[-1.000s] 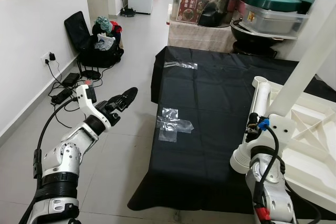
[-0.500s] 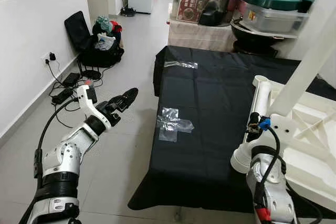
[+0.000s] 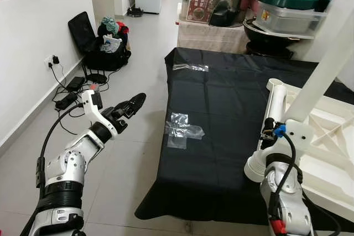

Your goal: Building children table

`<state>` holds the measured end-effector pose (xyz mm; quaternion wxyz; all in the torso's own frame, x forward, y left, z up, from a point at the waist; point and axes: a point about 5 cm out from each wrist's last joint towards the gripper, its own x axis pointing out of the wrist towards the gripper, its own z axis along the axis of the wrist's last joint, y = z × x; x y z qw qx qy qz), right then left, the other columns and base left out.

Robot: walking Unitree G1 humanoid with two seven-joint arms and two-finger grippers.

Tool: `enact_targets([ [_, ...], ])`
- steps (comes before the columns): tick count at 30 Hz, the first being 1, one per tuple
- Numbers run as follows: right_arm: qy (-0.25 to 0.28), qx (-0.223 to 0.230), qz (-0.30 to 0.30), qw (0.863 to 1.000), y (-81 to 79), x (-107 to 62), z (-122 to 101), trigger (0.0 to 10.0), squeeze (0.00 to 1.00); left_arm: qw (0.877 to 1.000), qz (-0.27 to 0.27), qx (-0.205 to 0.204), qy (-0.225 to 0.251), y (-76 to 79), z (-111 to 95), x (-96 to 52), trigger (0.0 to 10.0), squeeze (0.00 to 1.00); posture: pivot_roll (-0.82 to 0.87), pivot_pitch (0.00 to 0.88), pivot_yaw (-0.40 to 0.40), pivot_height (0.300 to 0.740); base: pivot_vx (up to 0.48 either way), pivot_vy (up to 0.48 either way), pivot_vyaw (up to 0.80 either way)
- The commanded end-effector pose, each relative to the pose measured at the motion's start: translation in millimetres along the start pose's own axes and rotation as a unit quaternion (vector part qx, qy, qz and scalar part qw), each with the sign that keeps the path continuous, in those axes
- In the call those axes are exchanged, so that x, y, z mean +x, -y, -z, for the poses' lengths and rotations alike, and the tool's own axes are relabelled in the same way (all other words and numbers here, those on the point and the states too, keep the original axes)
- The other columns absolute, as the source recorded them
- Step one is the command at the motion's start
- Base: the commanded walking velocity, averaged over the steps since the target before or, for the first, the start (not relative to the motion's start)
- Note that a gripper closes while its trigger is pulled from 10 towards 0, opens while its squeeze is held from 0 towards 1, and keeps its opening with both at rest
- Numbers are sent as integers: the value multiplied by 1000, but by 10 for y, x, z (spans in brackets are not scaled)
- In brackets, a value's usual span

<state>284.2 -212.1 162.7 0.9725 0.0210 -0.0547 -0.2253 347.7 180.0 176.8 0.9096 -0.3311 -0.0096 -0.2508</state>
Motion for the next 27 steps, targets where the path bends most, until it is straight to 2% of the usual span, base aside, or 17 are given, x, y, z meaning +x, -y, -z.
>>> enact_targets([
  [1,19,-12,22,1000,105,9,-61,10000,0,1000,3,5,-4,5,-2,25,10000,0,28,0,-66,740,0,0,0],
  [16,39,-10,18,999,88,43,-161,10000,0,1000,4,5,-5,5,6,33,10000,0,25,0,-64,740,0,0,0],
  [27,29,-3,13,999,52,32,-128,10000,0,1000,3,6,-5,5,13,29,10000,0,28,0,-67,740,0,0,0],
])
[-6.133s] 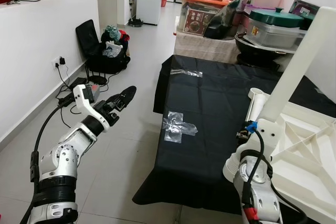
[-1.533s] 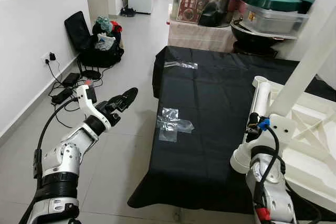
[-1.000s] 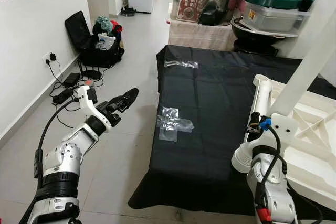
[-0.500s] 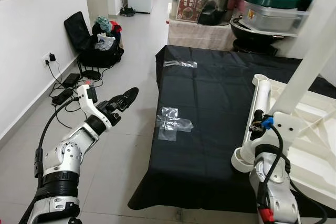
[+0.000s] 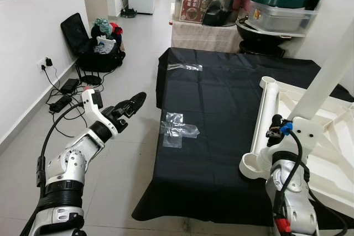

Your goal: Building children table

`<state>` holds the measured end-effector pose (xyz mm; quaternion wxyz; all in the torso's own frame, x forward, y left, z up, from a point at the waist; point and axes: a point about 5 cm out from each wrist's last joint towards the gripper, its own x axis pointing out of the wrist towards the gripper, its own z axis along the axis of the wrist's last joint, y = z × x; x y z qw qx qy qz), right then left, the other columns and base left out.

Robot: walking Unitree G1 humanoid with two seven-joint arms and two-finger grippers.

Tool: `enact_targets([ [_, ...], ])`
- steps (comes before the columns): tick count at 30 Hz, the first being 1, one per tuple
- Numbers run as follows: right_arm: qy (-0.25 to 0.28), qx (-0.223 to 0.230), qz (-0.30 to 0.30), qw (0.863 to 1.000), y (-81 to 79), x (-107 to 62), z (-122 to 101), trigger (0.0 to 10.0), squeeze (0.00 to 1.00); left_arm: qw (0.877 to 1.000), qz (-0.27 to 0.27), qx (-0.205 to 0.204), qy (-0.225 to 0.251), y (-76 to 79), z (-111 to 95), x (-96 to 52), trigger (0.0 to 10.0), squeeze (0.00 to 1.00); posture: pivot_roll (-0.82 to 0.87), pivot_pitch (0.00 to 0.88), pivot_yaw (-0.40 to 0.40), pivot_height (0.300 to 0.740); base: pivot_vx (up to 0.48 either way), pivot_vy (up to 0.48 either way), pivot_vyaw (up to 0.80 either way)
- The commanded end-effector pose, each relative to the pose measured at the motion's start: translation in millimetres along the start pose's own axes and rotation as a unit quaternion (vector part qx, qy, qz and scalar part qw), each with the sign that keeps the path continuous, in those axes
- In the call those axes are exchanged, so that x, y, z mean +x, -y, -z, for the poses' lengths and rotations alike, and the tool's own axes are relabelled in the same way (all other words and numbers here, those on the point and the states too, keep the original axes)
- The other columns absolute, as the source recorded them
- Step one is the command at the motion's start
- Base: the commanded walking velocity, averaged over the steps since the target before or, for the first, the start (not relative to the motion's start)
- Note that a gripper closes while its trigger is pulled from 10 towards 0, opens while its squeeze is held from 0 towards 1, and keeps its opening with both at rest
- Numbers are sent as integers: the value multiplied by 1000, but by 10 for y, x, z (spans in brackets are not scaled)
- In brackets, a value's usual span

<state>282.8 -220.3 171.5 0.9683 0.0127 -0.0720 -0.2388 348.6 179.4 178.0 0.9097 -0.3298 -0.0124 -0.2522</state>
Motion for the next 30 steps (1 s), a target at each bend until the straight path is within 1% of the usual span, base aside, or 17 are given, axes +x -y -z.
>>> enact_targets([
  [1,10,3,-2,1000,-35,2,-39,10000,0,1000,1,4,-7,-2,21,16,10000,0,28,0,-67,740,0,0,0],
  [17,1,17,-36,999,-181,-12,0,10000,0,1000,-2,4,-6,-6,17,3,10000,0,35,0,-75,740,0,0,0],
  [30,-10,14,-35,999,-172,-11,56,10000,0,1000,-3,5,-6,-9,15,-2,10000,0,37,0,-76,740,0,0,0],
])
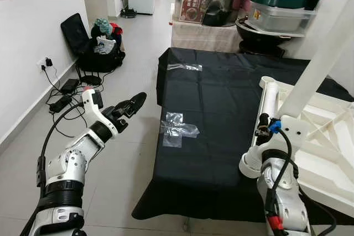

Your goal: Building children table

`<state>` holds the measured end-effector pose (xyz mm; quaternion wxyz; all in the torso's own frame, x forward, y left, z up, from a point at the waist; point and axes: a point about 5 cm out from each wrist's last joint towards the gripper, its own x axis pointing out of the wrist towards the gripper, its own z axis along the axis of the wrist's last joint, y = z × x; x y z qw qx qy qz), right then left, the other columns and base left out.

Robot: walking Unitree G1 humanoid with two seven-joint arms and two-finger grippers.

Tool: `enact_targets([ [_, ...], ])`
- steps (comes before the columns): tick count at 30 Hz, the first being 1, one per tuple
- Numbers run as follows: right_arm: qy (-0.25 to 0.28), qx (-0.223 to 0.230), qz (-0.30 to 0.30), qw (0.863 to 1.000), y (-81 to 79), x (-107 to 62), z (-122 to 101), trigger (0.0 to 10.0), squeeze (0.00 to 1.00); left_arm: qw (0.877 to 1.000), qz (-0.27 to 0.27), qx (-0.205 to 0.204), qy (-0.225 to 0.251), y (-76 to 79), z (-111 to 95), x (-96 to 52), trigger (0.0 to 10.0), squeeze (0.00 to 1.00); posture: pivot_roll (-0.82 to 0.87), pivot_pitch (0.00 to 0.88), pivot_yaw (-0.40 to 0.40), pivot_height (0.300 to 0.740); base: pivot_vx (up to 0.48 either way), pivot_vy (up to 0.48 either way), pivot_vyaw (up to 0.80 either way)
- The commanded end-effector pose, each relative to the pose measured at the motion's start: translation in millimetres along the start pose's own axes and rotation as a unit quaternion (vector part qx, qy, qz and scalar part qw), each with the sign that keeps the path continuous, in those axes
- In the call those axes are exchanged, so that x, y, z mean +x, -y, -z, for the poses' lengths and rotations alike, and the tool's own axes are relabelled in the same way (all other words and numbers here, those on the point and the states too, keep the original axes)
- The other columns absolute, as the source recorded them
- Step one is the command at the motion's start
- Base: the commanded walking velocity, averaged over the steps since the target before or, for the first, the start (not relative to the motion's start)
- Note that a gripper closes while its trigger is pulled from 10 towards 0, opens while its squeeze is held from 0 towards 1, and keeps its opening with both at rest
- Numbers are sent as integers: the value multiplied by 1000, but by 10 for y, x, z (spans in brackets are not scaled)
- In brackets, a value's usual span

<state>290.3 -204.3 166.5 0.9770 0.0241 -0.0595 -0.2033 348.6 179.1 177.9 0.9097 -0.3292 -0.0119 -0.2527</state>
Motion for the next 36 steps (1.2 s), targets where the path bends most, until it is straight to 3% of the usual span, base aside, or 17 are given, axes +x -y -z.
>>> enact_targets([
  [1,6,3,1,1000,1,5,-2,10000,0,1000,-3,5,-5,-11,12,-4,10000,0,37,0,-76,740,0,0,0],
  [23,-30,7,-3,1000,19,-23,216,10000,0,1000,-2,7,-6,-8,5,-10,10000,0,46,0,-77,740,0,0,0],
  [29,-57,23,-32,998,-5,-8,291,10000,0,1000,-1,7,-7,-6,6,-14,10000,0,45,0,-77,740,0,0,0],
  [31,-61,41,-79,994,-62,24,296,10000,0,1000,-1,7,-7,-7,5,-12,10000,0,45,0,-76,740,0,0,0],
  [36,-58,51,-121,990,-113,57,276,10000,0,1000,-2,7,-7,-10,5,-14,10000,0,48,0,-77,740,0,0,0],
])
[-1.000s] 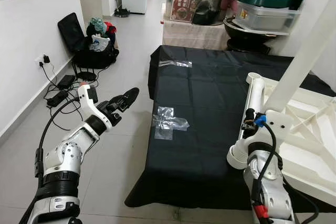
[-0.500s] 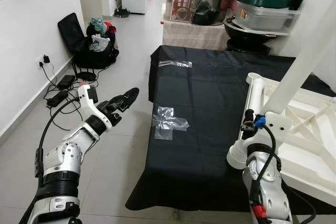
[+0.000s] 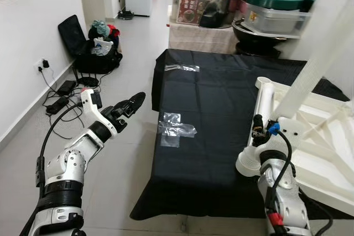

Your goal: Building children table

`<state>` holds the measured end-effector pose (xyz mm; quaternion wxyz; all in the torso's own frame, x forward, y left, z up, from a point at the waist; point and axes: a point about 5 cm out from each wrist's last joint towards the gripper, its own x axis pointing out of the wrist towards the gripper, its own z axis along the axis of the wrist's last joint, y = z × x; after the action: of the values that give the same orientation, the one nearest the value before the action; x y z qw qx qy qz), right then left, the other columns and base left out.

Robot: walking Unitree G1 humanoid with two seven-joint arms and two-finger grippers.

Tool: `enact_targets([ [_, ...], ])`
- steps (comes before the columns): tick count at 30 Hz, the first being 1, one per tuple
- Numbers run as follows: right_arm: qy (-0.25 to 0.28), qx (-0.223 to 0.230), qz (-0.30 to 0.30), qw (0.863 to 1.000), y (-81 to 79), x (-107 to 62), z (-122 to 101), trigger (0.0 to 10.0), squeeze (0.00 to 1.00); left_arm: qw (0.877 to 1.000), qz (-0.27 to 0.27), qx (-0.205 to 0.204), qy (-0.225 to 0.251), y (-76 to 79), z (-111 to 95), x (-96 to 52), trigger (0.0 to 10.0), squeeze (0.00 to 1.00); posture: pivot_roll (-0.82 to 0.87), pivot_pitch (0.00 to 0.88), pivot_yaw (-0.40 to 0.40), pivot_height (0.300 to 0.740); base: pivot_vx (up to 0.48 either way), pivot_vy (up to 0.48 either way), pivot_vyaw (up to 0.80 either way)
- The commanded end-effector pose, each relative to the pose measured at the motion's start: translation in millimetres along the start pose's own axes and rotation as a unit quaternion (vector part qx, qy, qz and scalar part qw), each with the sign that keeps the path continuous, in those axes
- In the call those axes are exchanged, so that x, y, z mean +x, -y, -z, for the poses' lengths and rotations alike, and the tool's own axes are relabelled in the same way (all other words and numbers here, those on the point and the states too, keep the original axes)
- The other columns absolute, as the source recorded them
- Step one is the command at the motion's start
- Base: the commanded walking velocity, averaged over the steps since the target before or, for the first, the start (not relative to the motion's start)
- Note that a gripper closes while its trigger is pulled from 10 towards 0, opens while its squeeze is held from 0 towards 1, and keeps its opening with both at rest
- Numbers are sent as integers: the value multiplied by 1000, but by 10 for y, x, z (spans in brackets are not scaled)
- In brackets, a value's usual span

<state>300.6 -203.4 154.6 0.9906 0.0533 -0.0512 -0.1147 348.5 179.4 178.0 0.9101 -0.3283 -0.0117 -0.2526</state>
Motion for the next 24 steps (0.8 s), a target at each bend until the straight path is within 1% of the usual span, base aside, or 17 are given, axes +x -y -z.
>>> enact_targets([
  [1,-34,28,-54,998,-94,15,128,10000,0,1000,-2,6,-7,-10,7,-14,10000,0,48,0,-77,740,0,0,0],
  [2,-29,31,-66,997,-112,25,114,10000,0,1000,-2,6,-7,-12,8,-16,10000,0,48,0,-77,740,0,0,0],
  [4,-29,31,-66,997,-112,25,114,10000,0,1000,-2,6,-7,-12,8,-16,10000,0,48,0,-77,740,0,0,0],
  [7,-11,37,-110,993,-190,23,66,10000,0,1000,-4,6,-7,-16,2,-23,10000,0,55,0,-79,740,0,0,0],
  [8,-11,37,-110,993,-190,23,66,10000,0,1000,-4,6,-7,-16,2,-23,10000,0,55,0,-79,740,0,0,0],
  [10,-2,41,-144,989,-242,21,32,10000,0,1000,-4,6,-8,-19,-2,-27,10000,0,56,0,-77,740,0,0,0],
  [14,0,45,-161,986,-258,28,19,10000,0,1000,-4,7,-8,-20,-3,-28,10000,0,56,0,-77,740,0,0,0],
  [15,5,45,-177,983,-279,31,3,10000,0,1000,-3,6,-9,-19,-3,-26,10000,0,58,0,-77,740,0,0,0],
  [16,5,45,-177,983,-279,31,3,10000,0,1000,-3,6,-9,-19,-3,-26,10000,0,58,0,-77,740,0,0,0],
  [17,10,41,-209,977,-324,27,-20,10000,0,1000,-3,6,-9,-18,-2,-25,10000,0,58,0,-77,740,0,0,0],
  [19,10,41,-209,977,-324,27,-20,10000,0,1000,-3,6,-9,-18,-2,-25,10000,0,58,0,-77,740,0,0,0],
  [20,13,37,-234,972,-361,20,-37,10000,0,1000,-2,6,-10,-16,-1,-24,10000,0,58,0,-77,740,0,0,0],
  [21,13,37,-234,972,-361,20,-37,10000,0,1000,-2,6,-10,-16,-1,-24,10000,0,58,0,-77,740,0,0,0],
  [22,14,35,-284,958,-438,2,-73,10000,0,1000,-2,6,-10,-15,1,-23,10000,0,59,0,-77,740,0,0,0],
  [23,14,35,-284,958,-438,2,-73,10000,0,1000,-2,6,-10,-15,1,-23,10000,0,59,0,-77,740,0,0,0],
  [24,14,34,-317,948,-487,-14,-95,10000,0,1000,-1,5,-11,-14,3,-23,10000,0,59,0,-77,740,0,0,0],
])
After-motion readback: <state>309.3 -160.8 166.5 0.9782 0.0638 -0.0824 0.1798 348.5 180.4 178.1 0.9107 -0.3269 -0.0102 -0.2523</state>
